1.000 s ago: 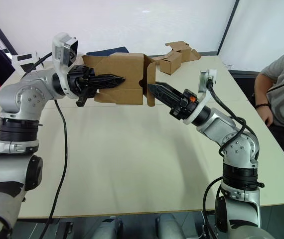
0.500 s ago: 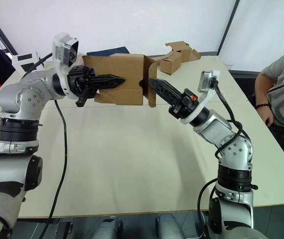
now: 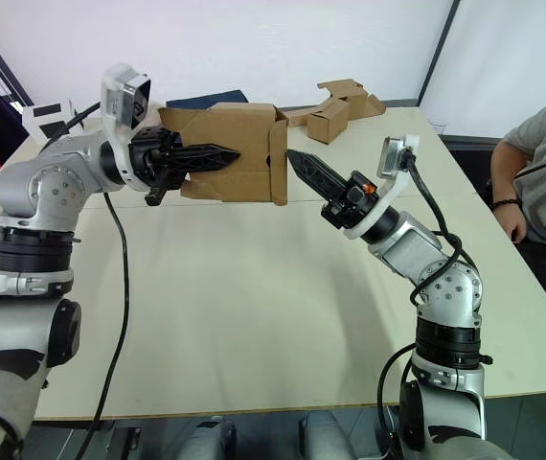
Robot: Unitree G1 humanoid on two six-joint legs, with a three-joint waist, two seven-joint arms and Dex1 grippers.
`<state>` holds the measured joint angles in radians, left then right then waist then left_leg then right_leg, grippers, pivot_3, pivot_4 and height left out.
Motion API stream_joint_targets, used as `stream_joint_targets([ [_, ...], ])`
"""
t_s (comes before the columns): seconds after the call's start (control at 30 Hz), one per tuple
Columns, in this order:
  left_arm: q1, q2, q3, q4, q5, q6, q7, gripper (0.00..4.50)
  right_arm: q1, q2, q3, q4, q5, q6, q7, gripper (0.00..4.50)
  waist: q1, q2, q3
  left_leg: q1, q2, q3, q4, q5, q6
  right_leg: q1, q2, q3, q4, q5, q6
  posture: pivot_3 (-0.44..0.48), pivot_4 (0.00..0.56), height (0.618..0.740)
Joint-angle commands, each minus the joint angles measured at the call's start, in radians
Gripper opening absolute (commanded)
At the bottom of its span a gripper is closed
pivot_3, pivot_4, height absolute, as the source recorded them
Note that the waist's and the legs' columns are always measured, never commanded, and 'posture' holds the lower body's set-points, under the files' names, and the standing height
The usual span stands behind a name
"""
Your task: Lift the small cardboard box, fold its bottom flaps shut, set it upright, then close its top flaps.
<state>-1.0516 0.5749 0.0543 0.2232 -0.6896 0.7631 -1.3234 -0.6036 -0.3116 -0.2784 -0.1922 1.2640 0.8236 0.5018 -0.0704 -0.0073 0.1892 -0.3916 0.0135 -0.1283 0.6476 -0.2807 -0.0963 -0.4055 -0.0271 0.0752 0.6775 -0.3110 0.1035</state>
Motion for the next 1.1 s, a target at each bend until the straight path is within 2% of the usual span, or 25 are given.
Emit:
stream_joint_targets([
  [0.03,-0.004,0.012,0.031,-0.032,-0.03,0.004,-0.006,0.0,-0.016,0.006,0.001,-0.008,0.001,-0.021,0.002,0.34,0.0,0.0,0.0,0.0,0.0,0.0,0.0,0.0,0.0,0.0,0.0,0.0,0.0,0.0,0.0,0.0,0.15,0.74],
  [0.47,-0.005,0.014,0.043,-0.02,-0.037,0.004,0.008,0.0,-0.007,0.015,-0.022,0.002,0.053,-0.018,-0.001,0.34,0.0,0.0,0.0,0.0,0.0,0.0,0.0,0.0,0.0,0.0,0.0,0.0,0.0,0.0,0.0,0.0,0.15,0.74],
  [0.57,-0.008,0.012,0.052,-0.015,-0.047,0.011,0.018,0.0,0.015,0.039,-0.035,-0.002,0.096,-0.02,-0.027,1.12,0.0,0.0,0.0,0.0,0.0,0.0,0.0,0.0,0.0,0.0,0.0,0.0,0.0,0.0,0.0,0.0,0.15,0.74],
  [0.67,-0.01,0.012,0.055,-0.013,-0.051,0.016,0.02,0.0,0.028,0.057,-0.036,-0.011,0.124,-0.022,-0.048,2.41,0.0,0.0,0.0,0.0,0.0,0.0,0.0,0.0,0.0,0.0,0.0,0.0,0.0,0.0,0.0,0.0,0.15,0.74],
  [1.1,-0.014,0.014,0.049,-0.015,-0.059,0.03,0.02,0.0,0.066,0.125,-0.006,-0.037,0.133,-0.059,-0.085,2.41,0.0,0.0,0.0,0.0,0.0,0.0,0.0,0.0,0.0,0.0,0.0,0.0,0.0,0.0,0.0,0.0,0.15,0.74],
])
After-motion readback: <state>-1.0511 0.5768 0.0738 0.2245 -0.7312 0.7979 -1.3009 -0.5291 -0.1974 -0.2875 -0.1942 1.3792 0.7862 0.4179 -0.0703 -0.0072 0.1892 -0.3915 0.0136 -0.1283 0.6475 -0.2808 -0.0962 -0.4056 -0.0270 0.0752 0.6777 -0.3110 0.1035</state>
